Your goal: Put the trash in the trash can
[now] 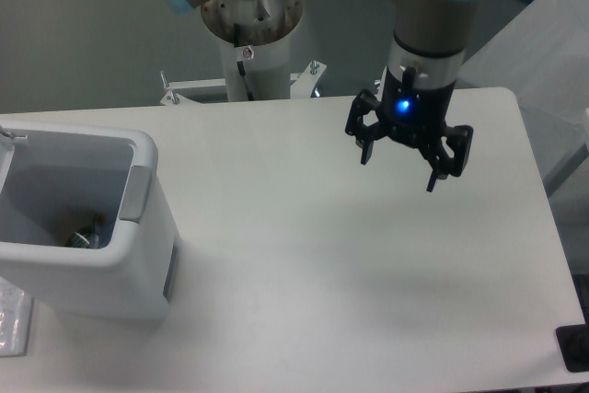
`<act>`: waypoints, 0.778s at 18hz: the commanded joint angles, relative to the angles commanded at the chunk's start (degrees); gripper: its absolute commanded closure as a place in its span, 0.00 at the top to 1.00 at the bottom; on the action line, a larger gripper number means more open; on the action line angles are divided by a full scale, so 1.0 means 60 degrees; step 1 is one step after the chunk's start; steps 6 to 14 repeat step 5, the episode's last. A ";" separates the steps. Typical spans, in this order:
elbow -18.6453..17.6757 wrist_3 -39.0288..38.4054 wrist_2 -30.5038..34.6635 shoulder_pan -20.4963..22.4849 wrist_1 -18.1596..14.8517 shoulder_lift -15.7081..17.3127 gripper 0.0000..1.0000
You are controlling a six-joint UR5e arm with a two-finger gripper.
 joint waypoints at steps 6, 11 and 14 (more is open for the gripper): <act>-0.0015 0.0937 0.0893 0.0015 -0.0630 0.0044 1.00; -0.0015 0.0937 0.0893 0.0015 -0.0630 0.0044 1.00; -0.0015 0.0937 0.0893 0.0015 -0.0630 0.0044 1.00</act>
